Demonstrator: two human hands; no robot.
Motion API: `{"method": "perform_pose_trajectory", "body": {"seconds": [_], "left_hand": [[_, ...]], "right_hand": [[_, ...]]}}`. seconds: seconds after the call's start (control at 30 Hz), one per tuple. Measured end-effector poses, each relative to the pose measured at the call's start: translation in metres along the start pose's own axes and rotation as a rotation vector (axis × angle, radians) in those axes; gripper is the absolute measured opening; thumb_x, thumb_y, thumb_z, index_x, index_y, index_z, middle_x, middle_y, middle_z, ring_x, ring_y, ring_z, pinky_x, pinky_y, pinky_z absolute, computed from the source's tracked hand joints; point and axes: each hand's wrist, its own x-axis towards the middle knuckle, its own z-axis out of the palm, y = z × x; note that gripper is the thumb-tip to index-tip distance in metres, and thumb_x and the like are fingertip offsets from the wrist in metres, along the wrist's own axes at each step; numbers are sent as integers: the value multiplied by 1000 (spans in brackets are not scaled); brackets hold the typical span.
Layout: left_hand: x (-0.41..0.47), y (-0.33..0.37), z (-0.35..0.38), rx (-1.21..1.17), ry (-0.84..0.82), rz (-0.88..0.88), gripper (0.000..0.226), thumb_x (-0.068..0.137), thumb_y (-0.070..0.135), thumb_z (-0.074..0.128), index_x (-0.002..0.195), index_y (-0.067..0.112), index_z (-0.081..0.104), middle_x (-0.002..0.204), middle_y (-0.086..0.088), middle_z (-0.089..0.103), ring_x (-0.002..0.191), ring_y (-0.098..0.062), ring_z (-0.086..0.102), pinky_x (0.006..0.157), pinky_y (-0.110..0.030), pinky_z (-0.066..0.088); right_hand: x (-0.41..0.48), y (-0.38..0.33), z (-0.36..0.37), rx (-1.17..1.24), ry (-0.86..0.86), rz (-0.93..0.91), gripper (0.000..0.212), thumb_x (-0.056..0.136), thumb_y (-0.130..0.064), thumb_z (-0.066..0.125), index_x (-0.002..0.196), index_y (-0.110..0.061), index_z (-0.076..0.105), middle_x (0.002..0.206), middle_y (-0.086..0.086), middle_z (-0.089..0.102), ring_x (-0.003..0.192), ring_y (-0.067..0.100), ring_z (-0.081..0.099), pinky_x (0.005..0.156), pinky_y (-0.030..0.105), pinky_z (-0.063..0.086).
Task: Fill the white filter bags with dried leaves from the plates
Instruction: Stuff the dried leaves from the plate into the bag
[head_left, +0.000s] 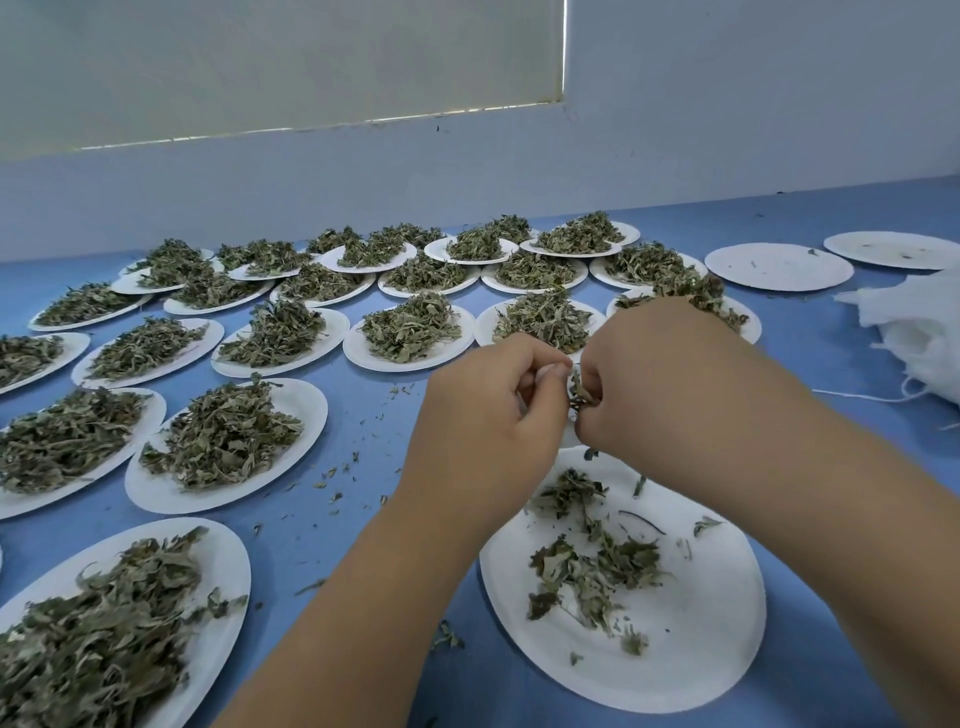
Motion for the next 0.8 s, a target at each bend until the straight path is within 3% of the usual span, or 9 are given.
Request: {"method": "perform_pose_trajectory", "body": {"seconds": [0.13,0.33,0.57,0.7,0.8], "left_hand": [[0,-1,0,-40,-9,-47,15,86,20,57,83,18,71,53,14,47,53,-4,44,53,-10,30],[0,0,1,-128,-17,-138,14,86,23,57,82,24,71,64,3,55,53,-3,45,50,-11,34],[0,1,0,-161,-16,-170,19,89,13,60,80,27,70,58,17,55,55,2,49,52,-8,36],[0,3,0,-175,-32,-186,23,90,12,60,79,30,69,57,17,53,51,1,46,50,-8,35],[-1,5,0,-173,-45,-177,26,89,13,60,76,34,67,56,17,52,50,1,45,48,-9,35]], "right_hand": [[-3,-2,3,-27,-5,-33,34,87,-17,54,58,-21,38,56,-4,40,48,8,32,43,20,22],[-6,-4,3,-30,-36,-61,35,92,-19,50,61,-23,34,60,-7,38,50,5,29,46,15,20],[-3,1,9,-33,12,-103,18,95,-22,48,77,-23,46,64,-8,38,53,4,28,49,14,17],[-2,2,11,-63,-2,-105,24,96,-23,46,73,-23,40,63,-8,34,53,4,25,48,14,16],[-2,4,12,-98,-24,-102,34,95,-22,45,64,-20,31,65,-7,31,53,5,23,45,21,13]]}}
